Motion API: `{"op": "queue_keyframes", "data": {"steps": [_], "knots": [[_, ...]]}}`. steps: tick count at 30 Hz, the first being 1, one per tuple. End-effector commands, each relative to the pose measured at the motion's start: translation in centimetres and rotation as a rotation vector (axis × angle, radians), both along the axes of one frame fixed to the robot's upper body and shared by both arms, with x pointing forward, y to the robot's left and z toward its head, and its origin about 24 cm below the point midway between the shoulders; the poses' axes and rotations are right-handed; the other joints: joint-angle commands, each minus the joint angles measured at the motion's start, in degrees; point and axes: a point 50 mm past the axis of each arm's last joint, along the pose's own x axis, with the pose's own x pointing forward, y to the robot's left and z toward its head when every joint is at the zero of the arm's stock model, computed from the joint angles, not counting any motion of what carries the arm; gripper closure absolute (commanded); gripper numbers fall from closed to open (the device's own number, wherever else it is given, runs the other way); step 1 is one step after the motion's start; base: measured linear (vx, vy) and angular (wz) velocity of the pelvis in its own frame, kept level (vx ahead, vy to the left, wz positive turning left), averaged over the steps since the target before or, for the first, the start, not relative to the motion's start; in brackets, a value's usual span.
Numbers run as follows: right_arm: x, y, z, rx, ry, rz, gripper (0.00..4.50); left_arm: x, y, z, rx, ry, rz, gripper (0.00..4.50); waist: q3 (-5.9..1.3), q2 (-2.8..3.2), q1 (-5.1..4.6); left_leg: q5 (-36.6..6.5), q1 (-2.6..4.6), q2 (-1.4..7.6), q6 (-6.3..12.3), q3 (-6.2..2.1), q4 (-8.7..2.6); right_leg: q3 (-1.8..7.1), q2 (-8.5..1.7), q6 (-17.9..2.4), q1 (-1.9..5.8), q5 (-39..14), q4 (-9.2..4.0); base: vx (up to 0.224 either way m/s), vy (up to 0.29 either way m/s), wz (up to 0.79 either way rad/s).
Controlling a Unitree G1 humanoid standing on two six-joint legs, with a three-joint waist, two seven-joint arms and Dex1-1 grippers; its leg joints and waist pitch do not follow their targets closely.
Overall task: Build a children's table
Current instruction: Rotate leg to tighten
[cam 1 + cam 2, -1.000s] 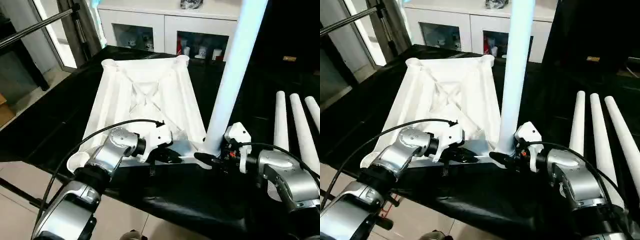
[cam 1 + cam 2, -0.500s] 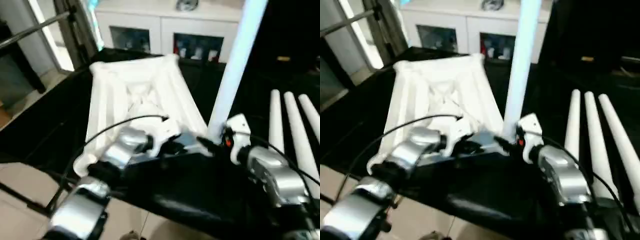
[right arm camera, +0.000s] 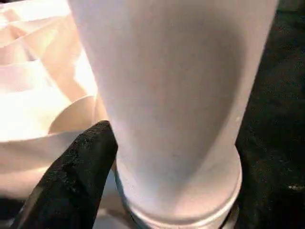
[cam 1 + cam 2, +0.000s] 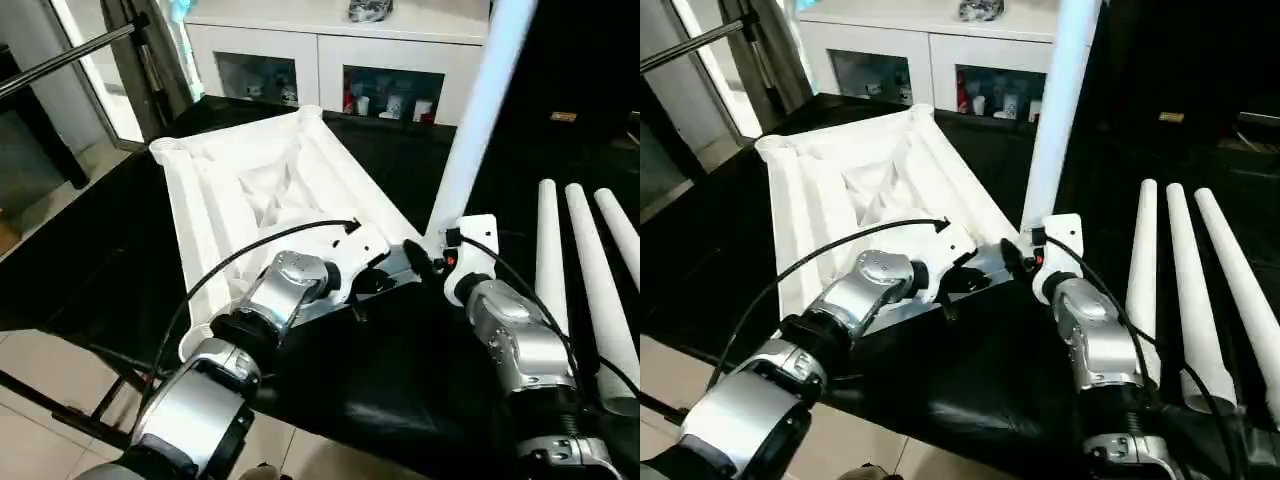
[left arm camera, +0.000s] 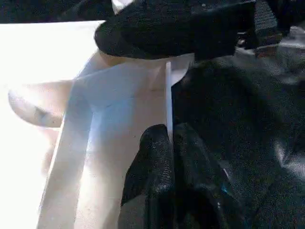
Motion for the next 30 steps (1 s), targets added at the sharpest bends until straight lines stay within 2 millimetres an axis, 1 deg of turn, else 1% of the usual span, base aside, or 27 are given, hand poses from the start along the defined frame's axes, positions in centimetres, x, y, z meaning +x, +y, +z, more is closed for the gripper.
{"op": "queue_keyframes", "data": {"steps": [1,2,3,6,7,8,9,10,11,12,13,15,16,18,19,21,25,28,29,30], "knots": [[-0.9,3.2,-0.6,0.038,0.034,0.218,0.92,-0.3,-1.3,1.8,-0.079,-0.083,-0.112,4.50,-3.86,-1.20,0.14,-8.3,0.16,3.11,5.46,-1.39,-3.74,3.13,-5.20,-8.8,3.49,-13.3,-4.66,0.000,0.000,0.00],[-1.5,2.5,-0.4,-0.008,0.018,0.314,0.92,-0.7,-0.6,1.6,-0.084,-0.067,-0.162,4.50,-3.90,-1.16,0.17,-8.3,0.20,3.15,5.58,-1.37,-3.71,3.14,-5.24,-8.8,3.51,-13.2,-4.63,0.000,0.000,0.00],[-1.7,2.3,-0.4,-0.018,0.015,0.341,0.92,-0.9,-0.4,1.5,-0.087,-0.064,-0.180,4.50,-3.85,-1.25,0.28,-8.4,0.10,3.21,5.97,-1.33,-3.64,3.18,-5.31,-8.9,3.59,-13.0,-4.59,0.000,0.000,0.00],[-2.2,1.6,-0.1,-0.028,0.004,0.412,0.92,-1.3,0.3,1.5,-0.100,-0.047,-0.231,4.50,-3.85,-1.13,0.42,-8.6,0.30,3.34,6.11,-1.21,-3.61,3.19,-5.28,-9.3,3.27,-14.0,-4.67,0.000,0.000,0.00],[-2.2,1.6,0.0,-0.028,0.004,0.415,0.92,-1.3,0.3,1.5,-0.101,-0.045,-0.233,4.50,-3.83,-1.14,0.47,-8.8,0.30,3.38,6.05,-1.22,-3.64,3.18,-5.29,-9.4,3.27,-14.3,-4.65,0.000,0.000,0.00],[-2.6,1.2,0.2,-0.023,0.001,0.460,0.92,-1.4,0.8,1.4,-0.101,-0.036,-0.254,4.50,-3.83,-1.33,0.56,-8.8,0.29,3.45,6.01,-1.27,-3.69,3.21,-5.30,-9.3,3.41,-14.5,-4.60,0.000,0.000,0.00],[-2.9,0.9,0.4,-0.020,0.000,0.490,0.92,-1.5,1.1,1.4,-0.099,-0.030,-0.267,4.50,-3.83,-1.25,0.62,-8.6,0.25,3.43,6.21,-1.24,-3.64,3.22,-5.28,-9.4,3.33,-14.3,-4.56,0.000,0.000,0.00],[-3.4,0.4,0.6,-0.038,0.008,0.551,0.92,-1.7,1.8,1.3,-0.093,-0.021,-0.295,4.50,-3.84,-1.17,0.78,-8.6,0.35,3.60,6.41,-1.21,-3.63,3.27,-5.24,-9.5,3.18,-14.1,-4.55,0.000,0.000,0.00],[-3.9,-0.1,0.6,-0.053,0.020,0.595,0.92,-1.9,2.3,1.2,-0.088,-0.016,-0.316,4.50,-3.89,-1.19,1.01,-8.6,0.26,3.62,6.50,-1.25,-3.57,3.23,-5.28,-9.6,3.34,-13.8,-4.42,0.000,0.000,0.00],[-4.0,-0.3,0.7,-0.057,0.027,0.609,0.92,-2.0,2.6,1.2,-0.085,-0.016,-0.326,4.50,-3.93,-1.10,1.10,-8.5,0.27,3.79,6.67,-1.30,-3.59,3.27,-5.32,-9.9,3.28,-13.0,-4.27,0.000,0.000,0.00],[-4.1,-0.5,0.8,-0.057,0.026,0.618,0.92,-2.1,2.8,1.2,-0.085,-0.012,-0.338,4.50,-3.88,-1.09,1.00,-8.5,0.24,3.69,6.84,-1.20,-3.56,3.21,-5.19,-10.0,3.14,-13.0,-4.37,0.000,0.000,0.00],[-4.2,-0.7,0.9,-0.048,0.029,0.629,1.17,-2.3,3.2,1.2,-0.082,-0.001,-0.359,4.50,-3.87,-1.13,1.04,-8.7,0.20,3.64,6.55,-1.19,-3.55,3.21,-5.29,-10.0,3.17,-13.9,-4.43,0.000,0.000,0.00],[-4.2,-0.7,0.9,-0.048,0.029,0.629,1.17,-2.3,3.2,1.2,-0.082,-0.001,-0.359,4.50,-3.88,-1.10,1.11,-8.7,0.24,3.72,6.40,-1.23,-3.57,3.23,-5.32,-10.0,3.12,-14.0,-4.39,0.000,0.000,0.00],[-4.3,-1.0,1.0,-0.049,0.033,0.638,1.37,-2.5,3.7,1.2,-0.073,0.007,-0.371,4.50,-3.92,-1.16,1.12,-8.6,0.22,3.63,6.08,-1.25,-3.61,3.18,-5.26,-9.7,3.10,-14.6,-4.43,0.000,0.000,0.00],[-4.3,-1.0,1.0,-0.049,0.032,0.641,1.37,-2.5,3.7,1.2,-0.072,0.008,-0.372,4.50,-3.93,-1.15,1.14,-8.4,0.18,3.62,6.07,-1.23,-3.56,3.19,-5.24,-9.8,3.07,-14.3,-4.39,0.000,0.000,0.00],[-4.3,-1.0,1.0,-0.040,0.031,0.643,1.62,-2.5,3.8,1.2,-0.072,0.008,-0.373,4.50,-3.91,-1.12,1.11,-8.3,0.16,3.63,6.04,-1.23,-3.56,3.16,-5.21,-9.8,3.05,-14.3,-4.41,0.000,0.000,0.00],[-4.6,-0.7,0.9,-0.017,0.039,0.667,1.72,-2.6,3.8,1.2,-0.073,0.013,-0.372,4.50,-4.12,-1.02,1.27,-7.1,0.10,3.67,6.54,-1.22,-3.34,3.16,-5.12,-10.4,2.99,-11.5,-4.08,0.000,0.000,0.00],[-4.6,-0.3,0.5,0.009,0.051,0.629,1.74,-2.1,3.5,1.2,-0.076,0.007,-0.317,4.50,-4.09,-0.96,1.28,-7.3,0.04,3.65,6.54,-1.26,-3.36,3.10,-5.12,-10.6,2.97,-11.4,-4.00,0.000,0.000,0.00],[-4.3,-0.3,0.2,0.006,0.054,0.573,1.75,-1.7,3.2,1.3,-0.088,0.000,-0.269,4.50,-4.03,-1.11,1.22,-7.7,0.05,3.62,6.21,-1.24,-3.41,3.10,-5.17,-10.5,3.02,-12.1,-4.14,0.000,0.000,0.00],[-3.7,-0.4,-0.3,-0.015,0.066,0.474,1.75,-1.1,2.8,1.5,-0.106,-0.006,-0.199,4.50,-3.92,-1.09,1.15,-8.3,0.12,3.50,5.80,-1.21,-3.47,3.06,-5.14,-10.2,2.90,-13.7,-4.36,0.000,0.000,0.00]]}}
